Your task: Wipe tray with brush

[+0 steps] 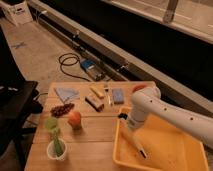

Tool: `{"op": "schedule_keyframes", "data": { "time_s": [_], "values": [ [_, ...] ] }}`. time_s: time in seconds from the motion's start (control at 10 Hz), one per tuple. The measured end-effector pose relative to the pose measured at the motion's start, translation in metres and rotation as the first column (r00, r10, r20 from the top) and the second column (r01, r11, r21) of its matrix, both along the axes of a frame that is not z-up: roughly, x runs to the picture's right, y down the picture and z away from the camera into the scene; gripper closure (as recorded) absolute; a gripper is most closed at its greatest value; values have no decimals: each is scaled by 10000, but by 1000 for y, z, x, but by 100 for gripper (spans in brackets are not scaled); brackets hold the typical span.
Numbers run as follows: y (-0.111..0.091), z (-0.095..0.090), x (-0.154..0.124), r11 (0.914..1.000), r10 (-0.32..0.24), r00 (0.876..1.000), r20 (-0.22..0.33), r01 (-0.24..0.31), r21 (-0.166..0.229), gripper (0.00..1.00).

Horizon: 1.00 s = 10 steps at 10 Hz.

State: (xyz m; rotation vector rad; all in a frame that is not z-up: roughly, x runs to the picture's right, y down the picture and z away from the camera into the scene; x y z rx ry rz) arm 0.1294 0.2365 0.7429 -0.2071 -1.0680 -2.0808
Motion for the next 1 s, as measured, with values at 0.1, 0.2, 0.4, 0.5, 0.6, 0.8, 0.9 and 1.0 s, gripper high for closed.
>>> {"op": "schedule_keyframes", "data": {
  "time_s": [0.1, 0.2, 0.4, 0.5, 0.6, 0.8, 0.9, 1.0],
  "values": [
    [2, -2, -2, 10000, 20, 9999, 161, -21, 40, 100],
    [4, -5, -11, 9999, -42, 9992, 400, 38, 96, 100],
    [4, -14, -33, 9993, -199, 9954, 934, 169, 325, 100],
    [4, -19, -39, 9989, -255, 9925, 1199, 205, 433, 100],
    [4, -23, -48, 9984, -331, 9888, 1453, 260, 505, 100],
    [5, -29, -64, 9971, -519, 9805, 1896, 404, 640, 100],
    [6, -36, -74, 9960, -670, 9726, 2228, 519, 730, 100],
    [6, -40, -82, 9951, -766, 9663, 2459, 585, 802, 100]
  ]
}}
